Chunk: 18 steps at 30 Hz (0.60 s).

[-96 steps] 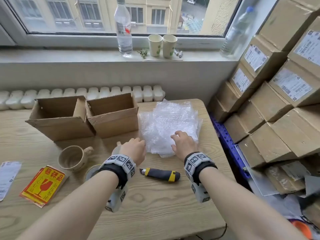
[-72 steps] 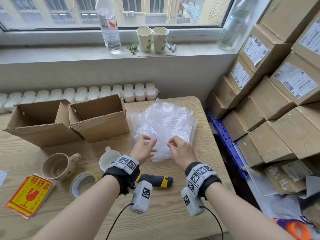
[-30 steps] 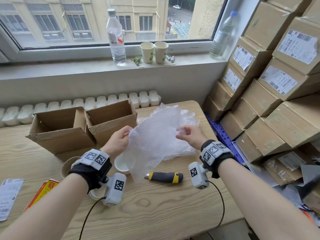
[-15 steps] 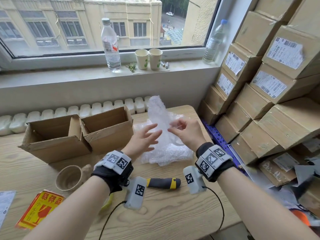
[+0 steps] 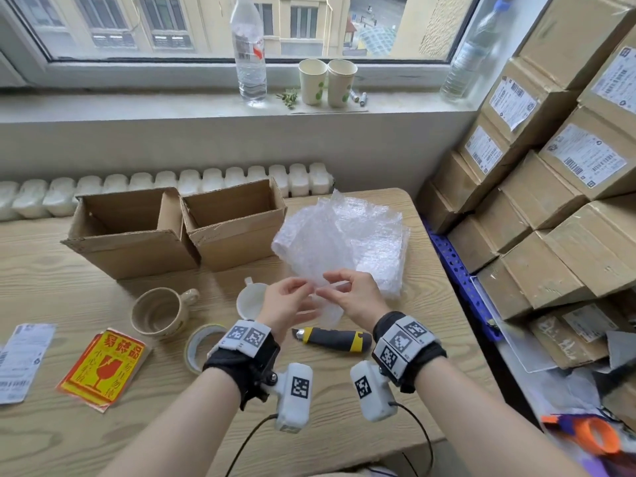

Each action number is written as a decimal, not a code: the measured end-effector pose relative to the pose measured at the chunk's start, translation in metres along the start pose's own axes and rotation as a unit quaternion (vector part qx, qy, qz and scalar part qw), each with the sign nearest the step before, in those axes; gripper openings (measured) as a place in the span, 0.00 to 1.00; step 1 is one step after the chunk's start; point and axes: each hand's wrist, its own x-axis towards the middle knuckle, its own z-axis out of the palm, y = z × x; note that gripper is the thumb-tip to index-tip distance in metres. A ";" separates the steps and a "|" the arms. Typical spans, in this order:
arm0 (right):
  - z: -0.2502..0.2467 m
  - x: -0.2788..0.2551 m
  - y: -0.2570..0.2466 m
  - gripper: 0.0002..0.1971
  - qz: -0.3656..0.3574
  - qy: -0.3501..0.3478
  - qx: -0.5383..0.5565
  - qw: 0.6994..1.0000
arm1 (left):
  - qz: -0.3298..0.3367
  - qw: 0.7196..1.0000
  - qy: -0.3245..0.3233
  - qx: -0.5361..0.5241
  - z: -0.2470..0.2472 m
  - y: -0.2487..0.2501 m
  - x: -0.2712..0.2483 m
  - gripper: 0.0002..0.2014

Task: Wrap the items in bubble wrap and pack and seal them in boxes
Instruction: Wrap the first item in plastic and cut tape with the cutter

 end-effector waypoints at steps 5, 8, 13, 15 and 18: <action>0.009 -0.003 -0.008 0.31 -0.006 -0.077 -0.001 0.997 | 0.002 1.000 -0.008 -0.018 -0.013 -0.006 -0.003 0.06; 0.006 -0.003 -0.014 0.30 -0.024 -0.068 -0.014 0.997 | 0.015 1.000 -0.016 0.005 -0.015 -0.002 -0.003 0.07; -0.024 -0.010 -0.035 0.15 -0.055 0.019 0.006 0.998 | 0.039 0.997 -0.066 0.000 0.012 0.025 -0.003 0.05; -0.043 -0.014 -0.044 0.07 -0.074 0.064 0.007 0.995 | 0.045 0.995 -0.083 -0.001 0.026 0.034 -0.002 0.04; -0.066 -0.018 -0.050 0.03 -0.102 0.140 -0.015 0.985 | 0.050 0.995 -0.085 -0.005 0.042 0.042 0.002 0.02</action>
